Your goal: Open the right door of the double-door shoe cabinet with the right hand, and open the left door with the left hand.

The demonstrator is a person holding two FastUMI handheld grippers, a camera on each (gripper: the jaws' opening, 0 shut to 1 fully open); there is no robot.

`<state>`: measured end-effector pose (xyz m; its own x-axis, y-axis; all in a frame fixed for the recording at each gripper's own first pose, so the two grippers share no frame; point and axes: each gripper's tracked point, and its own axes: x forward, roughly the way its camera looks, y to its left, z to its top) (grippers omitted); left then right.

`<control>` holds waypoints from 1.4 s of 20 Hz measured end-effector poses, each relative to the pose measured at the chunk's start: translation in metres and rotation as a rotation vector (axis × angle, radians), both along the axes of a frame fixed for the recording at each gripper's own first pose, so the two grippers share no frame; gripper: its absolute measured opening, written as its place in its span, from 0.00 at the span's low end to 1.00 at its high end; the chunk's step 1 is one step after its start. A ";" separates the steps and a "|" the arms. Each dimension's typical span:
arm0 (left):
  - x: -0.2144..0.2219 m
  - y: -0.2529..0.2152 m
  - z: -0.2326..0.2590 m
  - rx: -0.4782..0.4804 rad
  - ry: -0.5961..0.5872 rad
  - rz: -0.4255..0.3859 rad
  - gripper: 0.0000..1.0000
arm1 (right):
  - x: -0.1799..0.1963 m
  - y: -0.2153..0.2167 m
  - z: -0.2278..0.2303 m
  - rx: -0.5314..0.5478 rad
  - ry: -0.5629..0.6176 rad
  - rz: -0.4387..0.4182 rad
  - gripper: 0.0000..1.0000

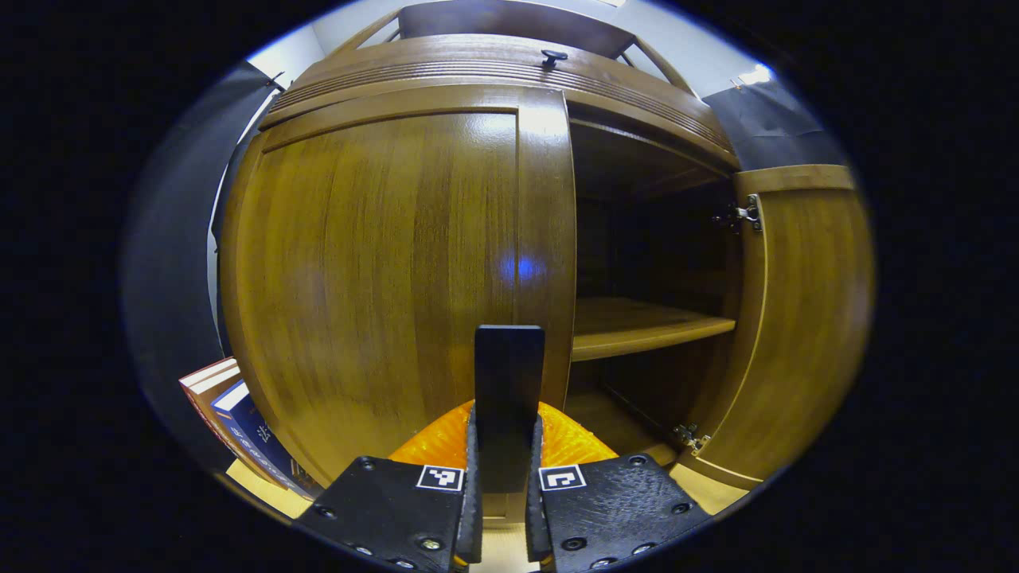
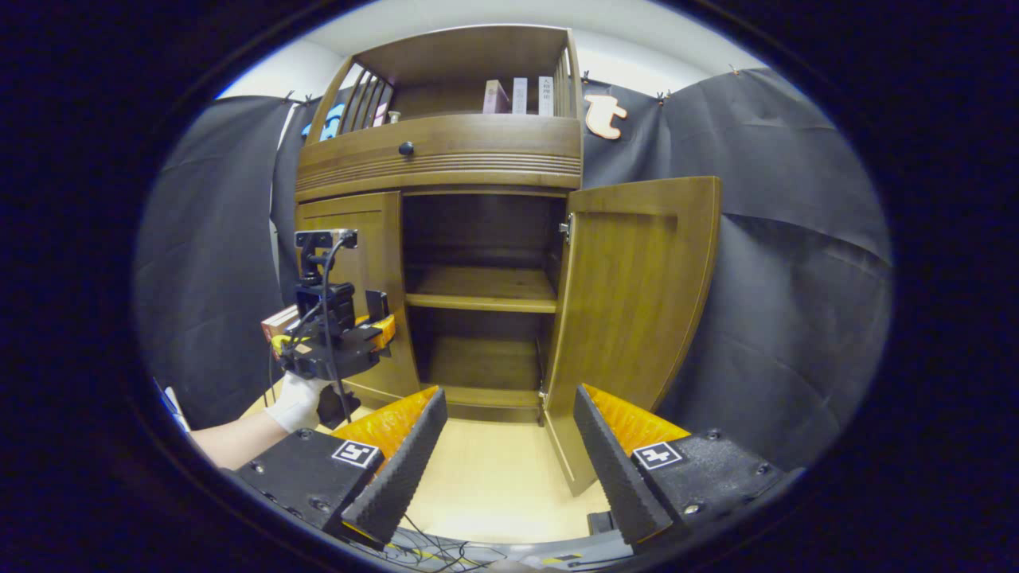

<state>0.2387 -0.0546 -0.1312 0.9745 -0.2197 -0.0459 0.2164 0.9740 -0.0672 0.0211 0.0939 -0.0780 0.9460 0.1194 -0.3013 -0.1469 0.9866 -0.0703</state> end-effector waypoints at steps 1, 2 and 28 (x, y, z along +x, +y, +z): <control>-0.006 0.001 0.000 -0.001 -0.004 -0.015 0.20 | -0.001 0.003 -0.001 0.000 0.004 0.008 1.00; -0.014 0.003 -0.001 -0.007 -0.005 -0.031 0.20 | -0.002 0.005 -0.001 0.001 0.004 0.016 1.00; -0.160 0.147 -0.012 0.029 0.000 0.128 0.15 | -0.030 0.076 -0.032 0.045 0.075 0.218 1.00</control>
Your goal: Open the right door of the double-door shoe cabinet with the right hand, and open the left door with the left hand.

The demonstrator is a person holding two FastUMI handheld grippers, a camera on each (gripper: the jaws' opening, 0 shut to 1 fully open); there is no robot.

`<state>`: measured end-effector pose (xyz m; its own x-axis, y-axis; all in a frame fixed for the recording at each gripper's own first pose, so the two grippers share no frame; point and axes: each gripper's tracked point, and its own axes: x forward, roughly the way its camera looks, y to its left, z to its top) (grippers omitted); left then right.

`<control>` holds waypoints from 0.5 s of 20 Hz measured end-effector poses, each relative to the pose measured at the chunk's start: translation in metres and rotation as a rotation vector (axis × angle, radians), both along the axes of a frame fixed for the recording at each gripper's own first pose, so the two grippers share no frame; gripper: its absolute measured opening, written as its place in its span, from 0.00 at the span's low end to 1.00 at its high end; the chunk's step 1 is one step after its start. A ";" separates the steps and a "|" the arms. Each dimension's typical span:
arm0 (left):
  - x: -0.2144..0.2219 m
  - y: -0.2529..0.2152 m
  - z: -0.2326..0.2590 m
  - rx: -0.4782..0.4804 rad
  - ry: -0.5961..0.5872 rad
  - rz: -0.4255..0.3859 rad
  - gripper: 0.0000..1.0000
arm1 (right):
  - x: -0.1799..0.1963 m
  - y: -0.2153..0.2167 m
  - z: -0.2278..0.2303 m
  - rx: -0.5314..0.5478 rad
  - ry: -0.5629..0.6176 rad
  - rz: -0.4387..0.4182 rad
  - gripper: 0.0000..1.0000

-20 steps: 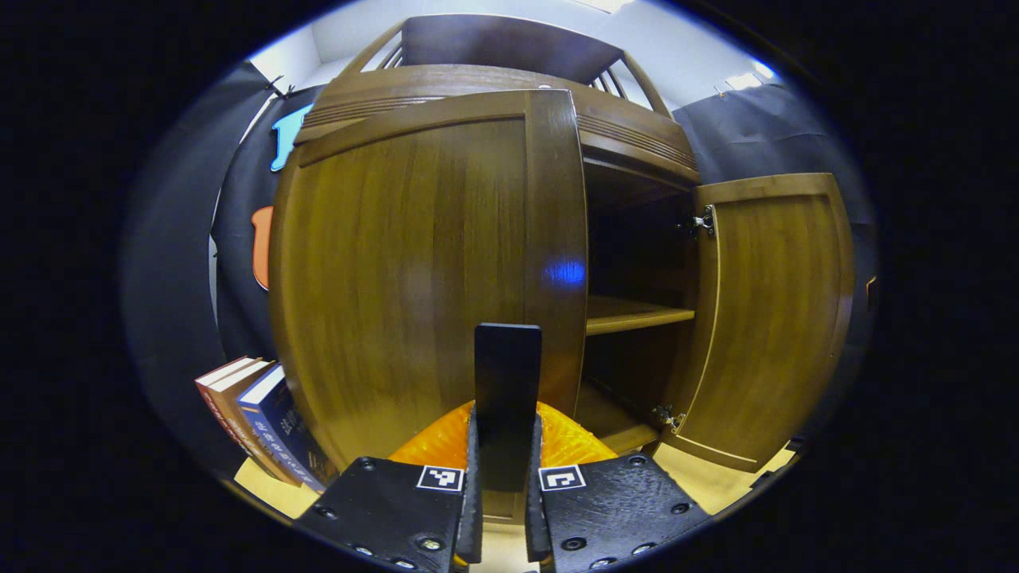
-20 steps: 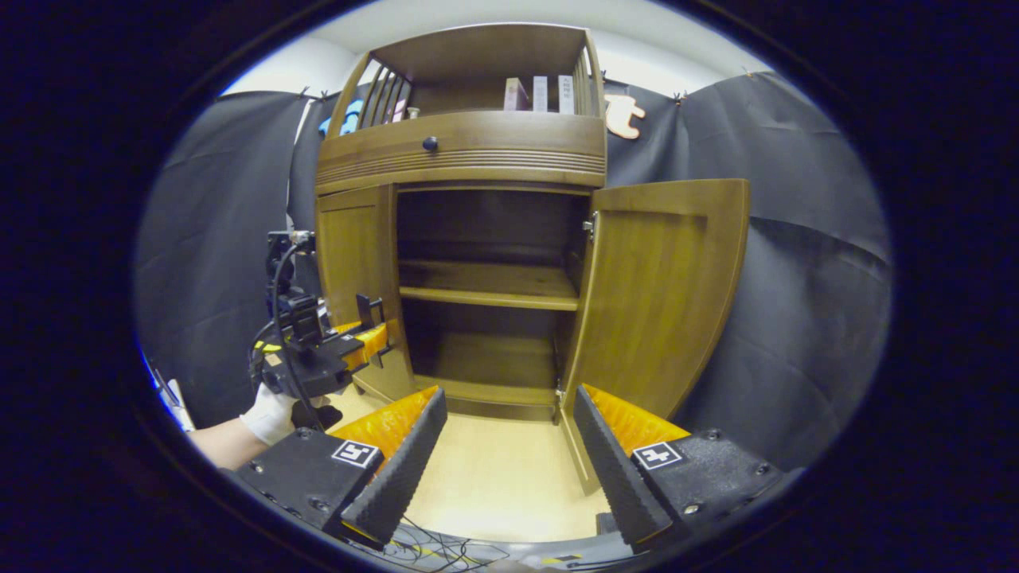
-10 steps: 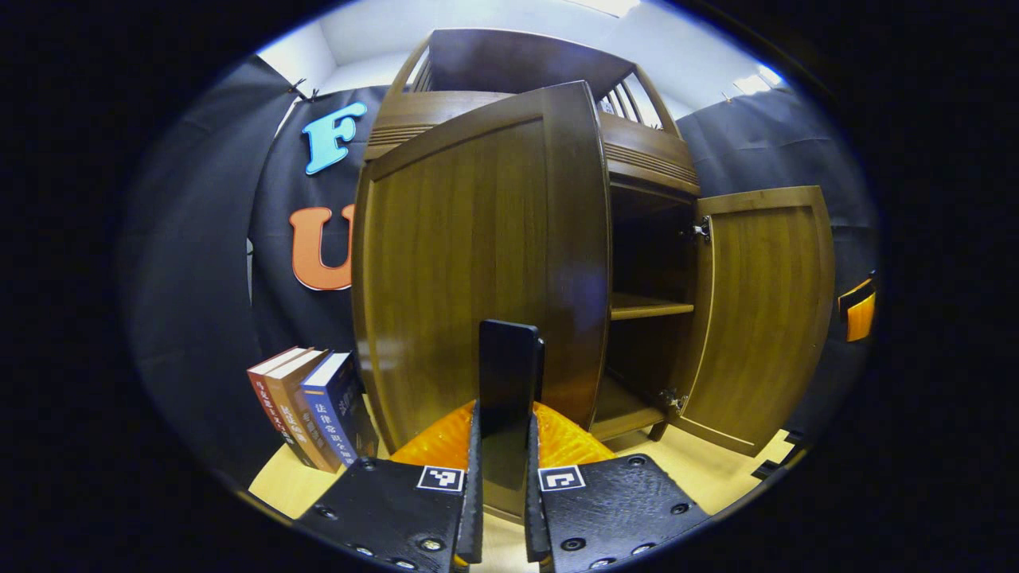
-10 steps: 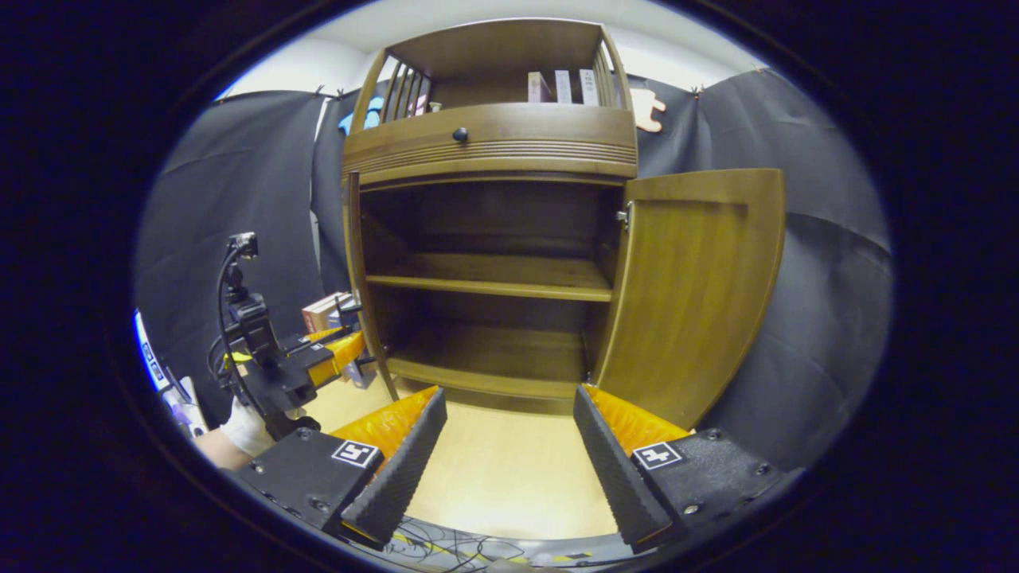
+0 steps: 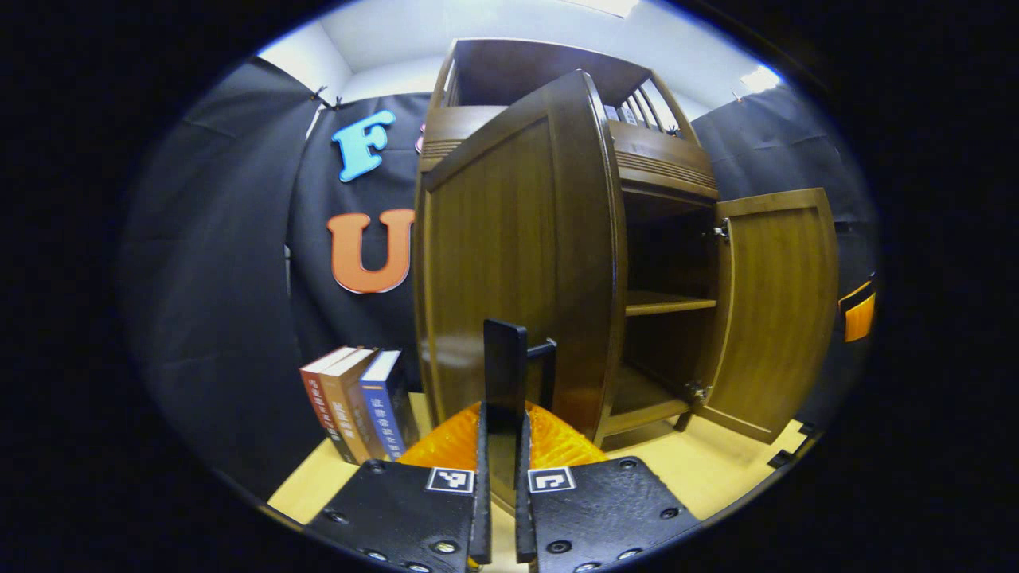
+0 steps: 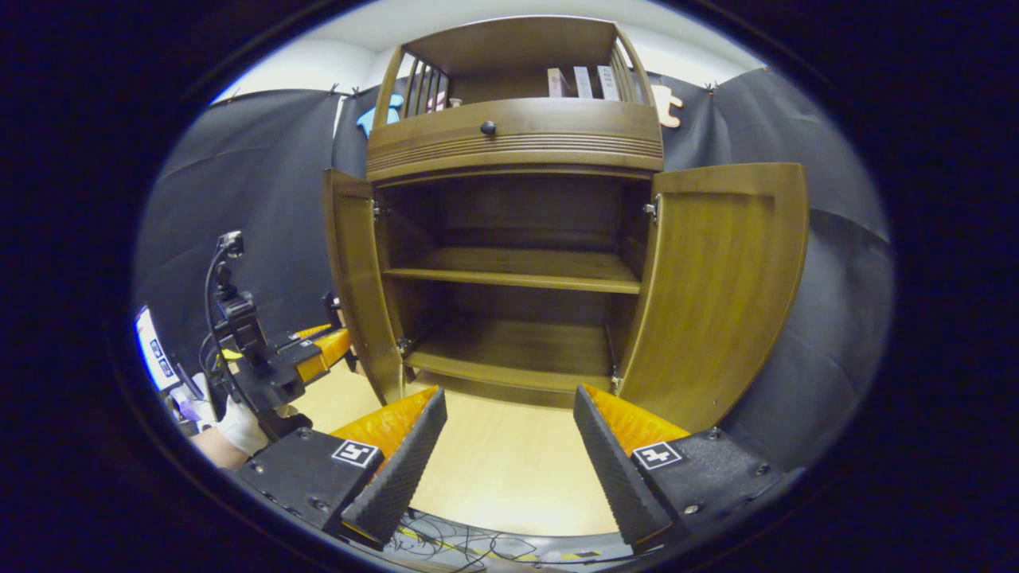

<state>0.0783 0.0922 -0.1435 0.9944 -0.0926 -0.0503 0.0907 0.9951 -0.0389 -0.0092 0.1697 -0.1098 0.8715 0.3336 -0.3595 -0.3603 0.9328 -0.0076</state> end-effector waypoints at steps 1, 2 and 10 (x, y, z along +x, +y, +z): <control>-0.003 0.008 0.000 0.001 0.004 0.012 0.11 | -0.001 0.002 0.000 0.007 0.004 0.002 1.00; -0.006 0.017 -0.002 -0.001 0.012 0.036 0.10 | -0.002 0.003 -0.001 0.012 0.008 0.005 1.00; -0.012 0.069 -0.004 0.048 0.012 0.131 0.00 | -0.012 0.013 -0.011 0.023 0.037 0.021 1.00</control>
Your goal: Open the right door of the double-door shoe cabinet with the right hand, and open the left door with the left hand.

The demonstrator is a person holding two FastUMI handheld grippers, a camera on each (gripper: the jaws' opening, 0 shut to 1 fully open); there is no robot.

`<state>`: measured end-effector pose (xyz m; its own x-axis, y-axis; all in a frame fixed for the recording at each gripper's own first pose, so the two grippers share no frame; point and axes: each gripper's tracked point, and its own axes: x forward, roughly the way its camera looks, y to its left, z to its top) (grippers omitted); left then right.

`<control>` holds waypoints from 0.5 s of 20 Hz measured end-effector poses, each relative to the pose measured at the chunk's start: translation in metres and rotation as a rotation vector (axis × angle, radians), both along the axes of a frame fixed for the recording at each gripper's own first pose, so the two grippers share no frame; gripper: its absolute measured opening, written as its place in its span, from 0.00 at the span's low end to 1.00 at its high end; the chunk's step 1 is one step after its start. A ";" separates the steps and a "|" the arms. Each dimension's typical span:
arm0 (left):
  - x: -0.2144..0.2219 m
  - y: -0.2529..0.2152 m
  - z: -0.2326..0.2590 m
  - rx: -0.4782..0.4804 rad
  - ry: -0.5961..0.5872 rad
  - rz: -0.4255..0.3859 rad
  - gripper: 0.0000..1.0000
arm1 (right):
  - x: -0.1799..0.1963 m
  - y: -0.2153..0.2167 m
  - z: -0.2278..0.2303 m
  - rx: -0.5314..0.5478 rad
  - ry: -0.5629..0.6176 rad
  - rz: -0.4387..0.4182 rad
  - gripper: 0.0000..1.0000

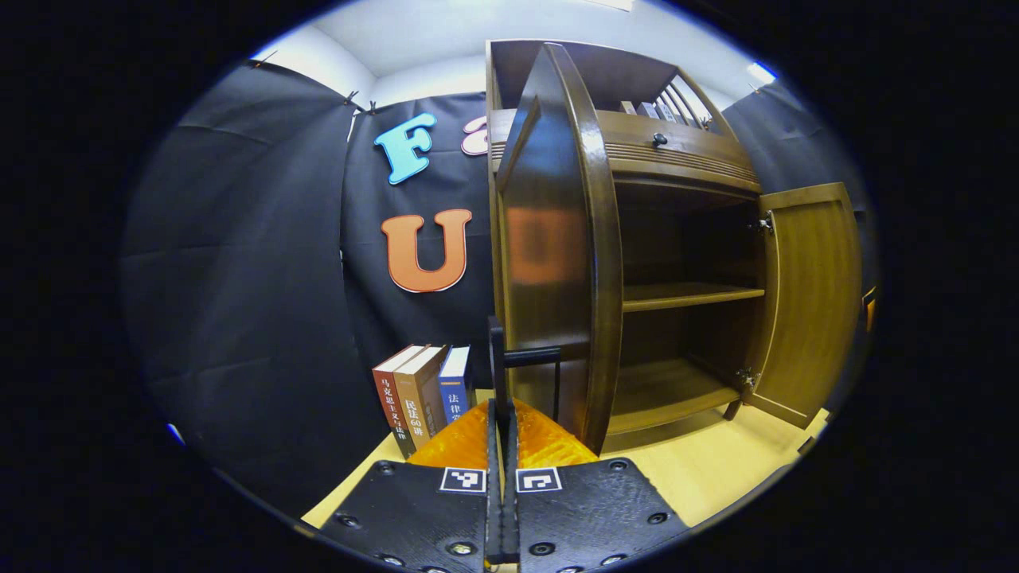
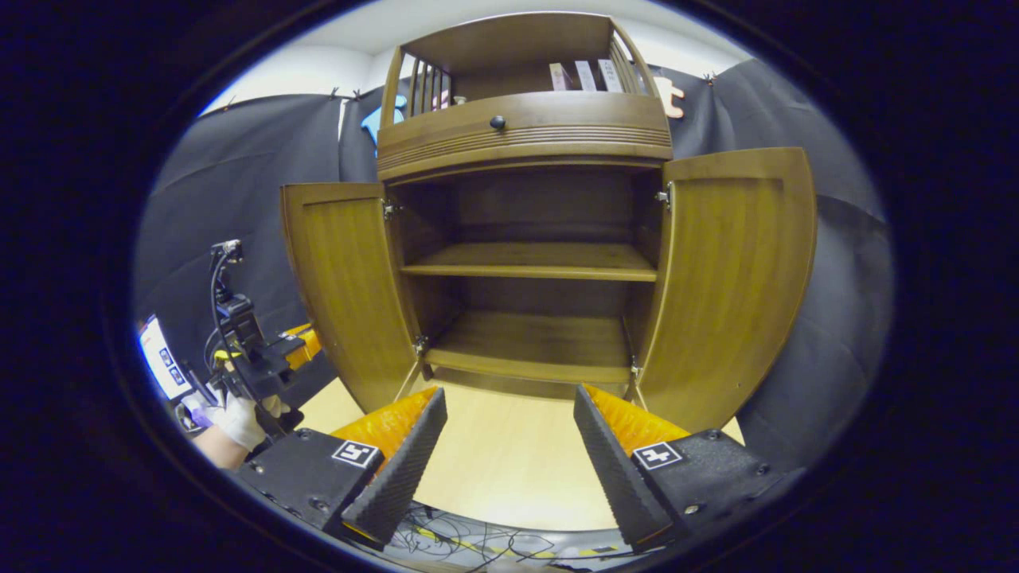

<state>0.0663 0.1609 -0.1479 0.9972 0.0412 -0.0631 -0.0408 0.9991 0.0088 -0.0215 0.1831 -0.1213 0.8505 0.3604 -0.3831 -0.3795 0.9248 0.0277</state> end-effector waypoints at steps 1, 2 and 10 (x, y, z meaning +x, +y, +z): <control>0.001 0.004 0.000 0.000 0.000 -0.008 0.00 | 0.000 -0.001 0.001 -0.001 -0.001 -0.003 1.00; 0.001 0.007 0.000 -0.003 -0.003 -0.018 0.00 | -0.001 -0.002 0.000 -0.002 -0.001 -0.006 1.00; 0.003 0.034 -0.003 -0.014 -0.001 -0.122 0.00 | -0.005 -0.002 -0.002 0.003 0.007 -0.014 1.00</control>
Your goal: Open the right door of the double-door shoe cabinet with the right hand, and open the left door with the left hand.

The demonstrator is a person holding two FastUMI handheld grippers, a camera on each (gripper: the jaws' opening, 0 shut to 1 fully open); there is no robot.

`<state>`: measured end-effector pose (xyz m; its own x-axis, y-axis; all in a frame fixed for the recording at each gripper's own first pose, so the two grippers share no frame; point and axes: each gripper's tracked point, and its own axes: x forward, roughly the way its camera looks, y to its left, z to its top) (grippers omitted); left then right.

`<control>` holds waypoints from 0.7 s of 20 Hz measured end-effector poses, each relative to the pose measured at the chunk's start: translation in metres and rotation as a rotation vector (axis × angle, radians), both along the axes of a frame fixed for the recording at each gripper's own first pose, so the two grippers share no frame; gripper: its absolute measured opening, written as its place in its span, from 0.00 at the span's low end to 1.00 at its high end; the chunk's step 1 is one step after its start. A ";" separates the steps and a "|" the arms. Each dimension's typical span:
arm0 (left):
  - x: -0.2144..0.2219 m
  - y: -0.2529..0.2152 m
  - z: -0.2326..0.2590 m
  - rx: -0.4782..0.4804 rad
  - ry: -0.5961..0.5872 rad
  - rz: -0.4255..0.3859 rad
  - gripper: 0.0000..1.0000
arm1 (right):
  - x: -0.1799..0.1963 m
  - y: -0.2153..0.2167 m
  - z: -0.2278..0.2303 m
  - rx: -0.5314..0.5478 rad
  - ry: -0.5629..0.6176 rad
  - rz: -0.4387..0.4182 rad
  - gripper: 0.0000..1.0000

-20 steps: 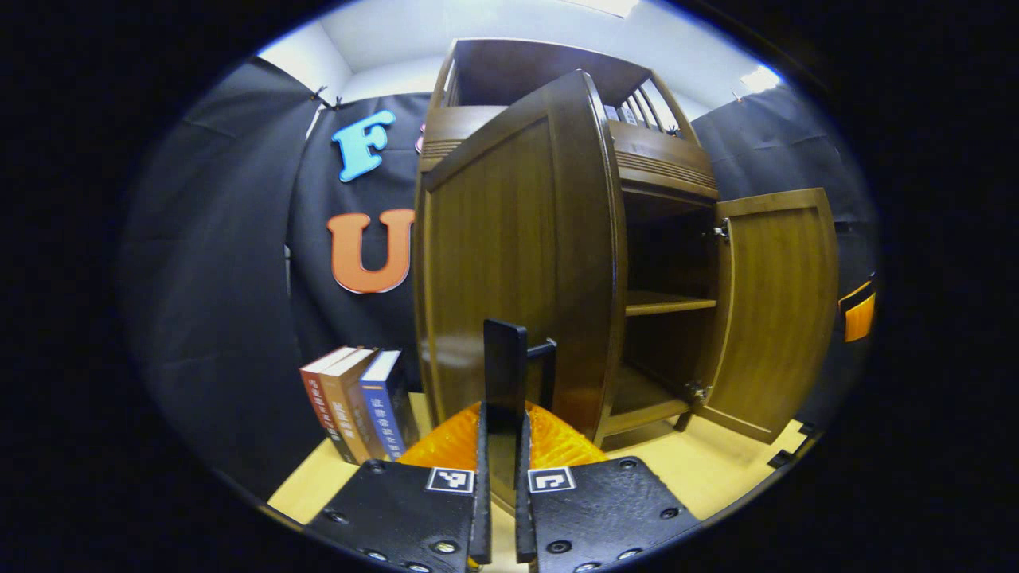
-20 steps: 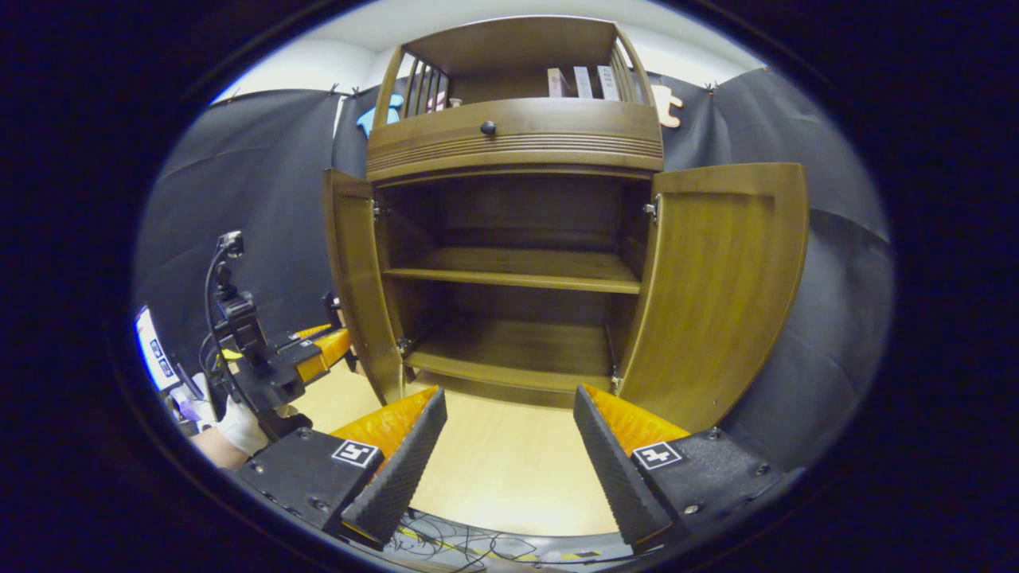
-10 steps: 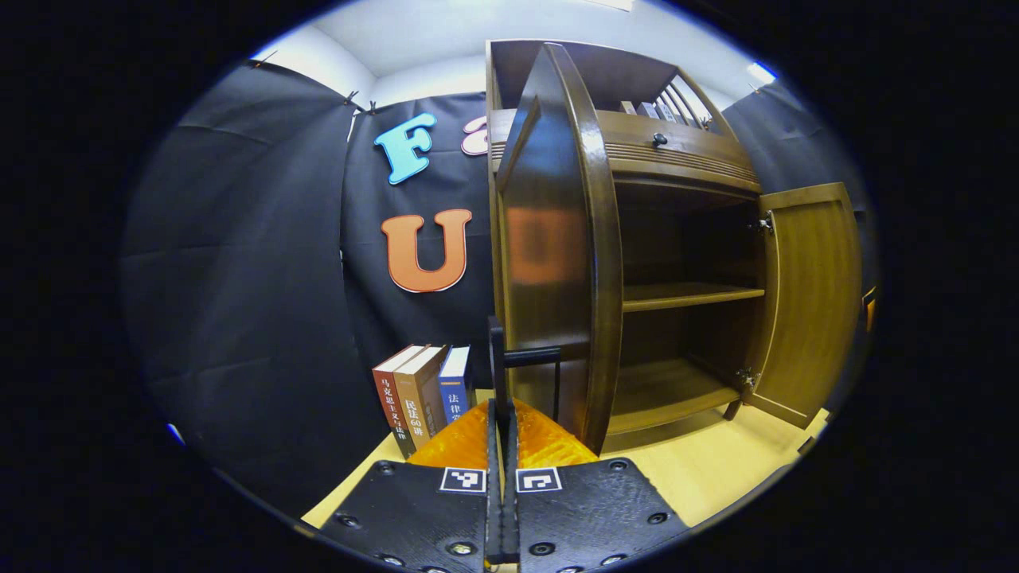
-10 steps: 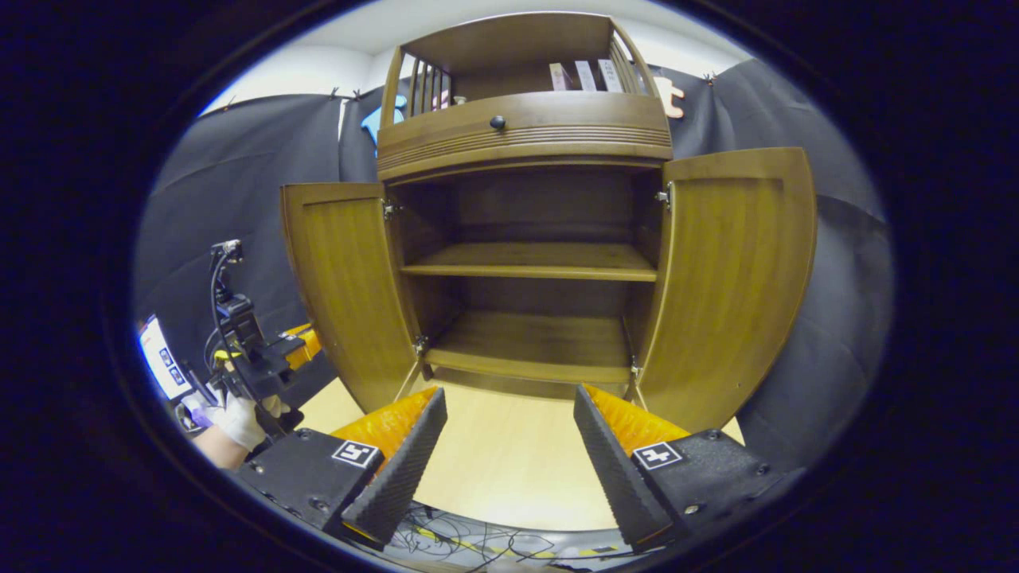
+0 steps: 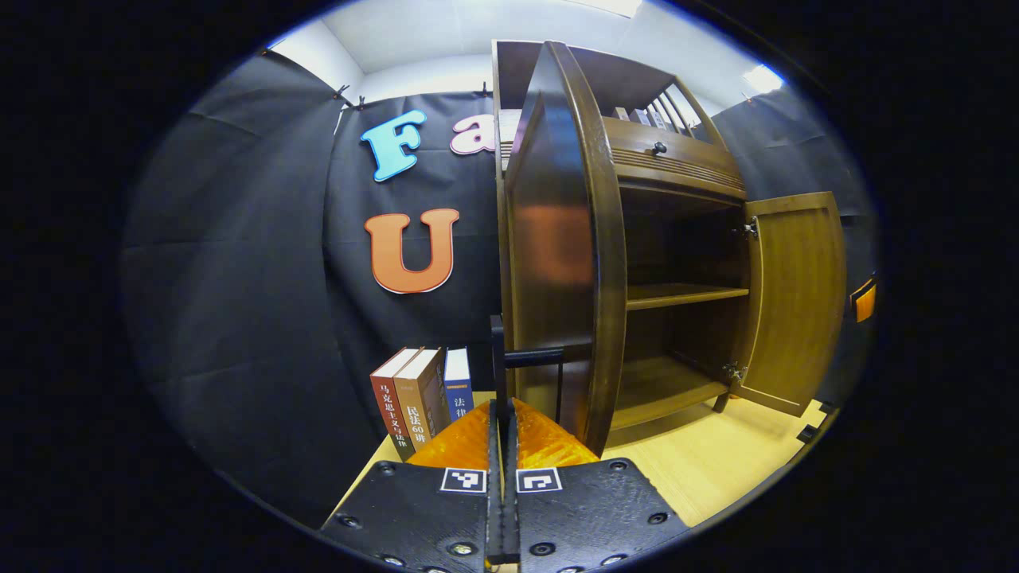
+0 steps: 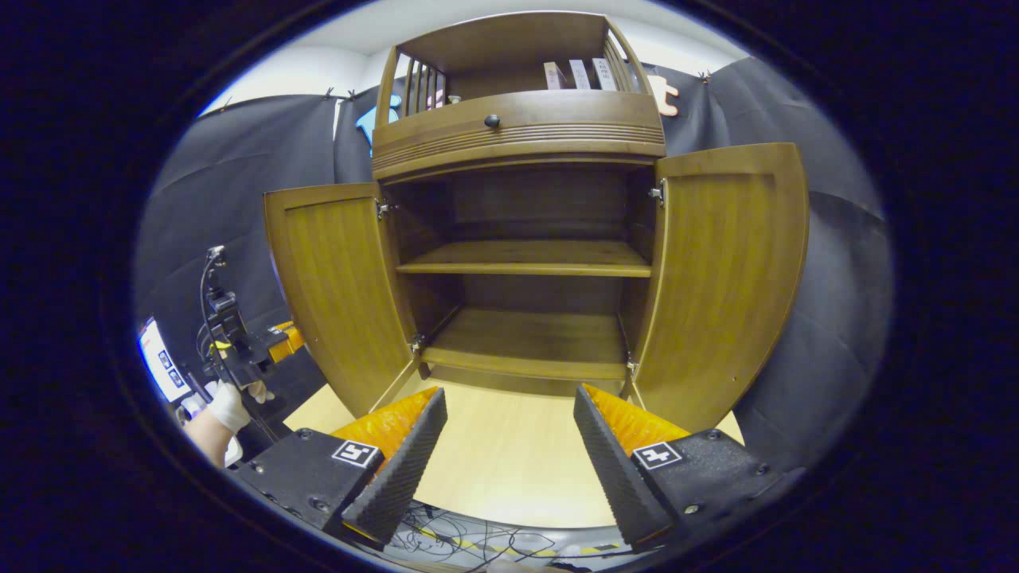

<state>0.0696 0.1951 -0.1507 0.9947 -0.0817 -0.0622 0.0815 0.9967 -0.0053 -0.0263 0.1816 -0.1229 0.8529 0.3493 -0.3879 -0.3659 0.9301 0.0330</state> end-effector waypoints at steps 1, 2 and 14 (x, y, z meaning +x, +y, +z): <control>0.000 0.004 0.000 -0.001 0.000 -0.014 0.00 | -0.001 0.000 0.000 -0.005 0.000 0.002 1.00; 0.001 0.007 0.000 0.000 -0.001 -0.025 0.00 | -0.002 0.001 0.000 -0.008 -0.002 0.005 1.00; 0.007 0.032 -0.005 0.010 0.073 -0.203 0.01 | -0.009 -0.010 0.003 -0.034 -0.013 0.009 1.00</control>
